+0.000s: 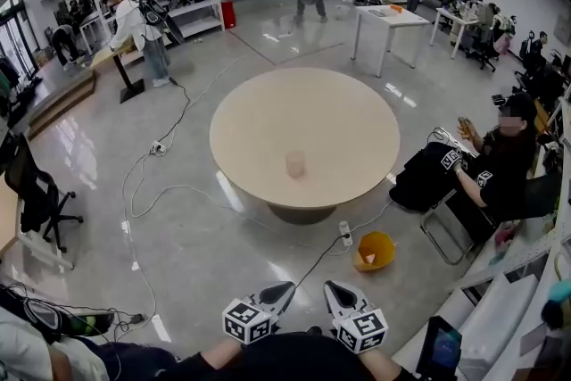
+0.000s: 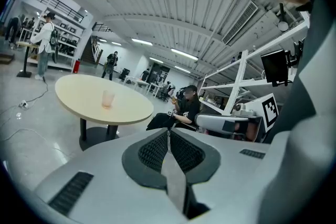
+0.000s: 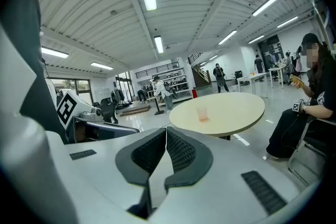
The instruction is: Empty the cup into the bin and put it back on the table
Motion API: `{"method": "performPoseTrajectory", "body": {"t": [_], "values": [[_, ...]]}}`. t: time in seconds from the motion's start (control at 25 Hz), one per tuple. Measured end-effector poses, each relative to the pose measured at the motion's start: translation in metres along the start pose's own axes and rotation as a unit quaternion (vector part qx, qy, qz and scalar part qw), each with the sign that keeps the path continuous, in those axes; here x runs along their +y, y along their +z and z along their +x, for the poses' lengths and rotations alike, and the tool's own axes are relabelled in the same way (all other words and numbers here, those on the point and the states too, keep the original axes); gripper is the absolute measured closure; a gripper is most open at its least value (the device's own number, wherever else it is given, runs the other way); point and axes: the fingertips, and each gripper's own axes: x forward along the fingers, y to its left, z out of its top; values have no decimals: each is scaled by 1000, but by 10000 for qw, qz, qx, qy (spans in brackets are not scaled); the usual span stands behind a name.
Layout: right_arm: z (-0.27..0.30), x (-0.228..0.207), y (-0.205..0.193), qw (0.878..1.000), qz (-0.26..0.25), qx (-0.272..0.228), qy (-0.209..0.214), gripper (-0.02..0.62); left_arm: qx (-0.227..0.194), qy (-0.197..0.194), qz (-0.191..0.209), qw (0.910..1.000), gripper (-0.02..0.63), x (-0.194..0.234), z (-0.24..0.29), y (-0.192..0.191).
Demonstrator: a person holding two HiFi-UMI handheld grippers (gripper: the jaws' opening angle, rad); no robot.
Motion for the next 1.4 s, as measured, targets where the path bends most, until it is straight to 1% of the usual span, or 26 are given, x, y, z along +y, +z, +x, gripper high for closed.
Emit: {"method": "performPoseTrajectory", "body": {"t": [0.12,0.32,0.52,0.76,0.88,1.08,1.4], "values": [[-12,-8,2,9999,28,-133,53,578,-3,62,6,10000,577,-12,5,-4],[-23,-15,-6,9996,170,-163,164,578,74,231,4,9997,577,-26,5,-14],[-24,-21,-14,9987,399,-186,238,578,195,383,14,9991,577,-27,4,-20],[-14,-26,-22,9977,651,-72,194,578,391,390,74,9984,577,-23,8,-24],[-5,-28,-22,9977,653,-16,172,578,381,364,-5,9986,577,-13,11,-21],[21,-33,-13,9983,584,22,-52,578,280,98,37,9996,577,10,18,-4],[80,-36,11,9972,540,-21,-511,578,106,-302,150,9994,577,73,25,42]]}}
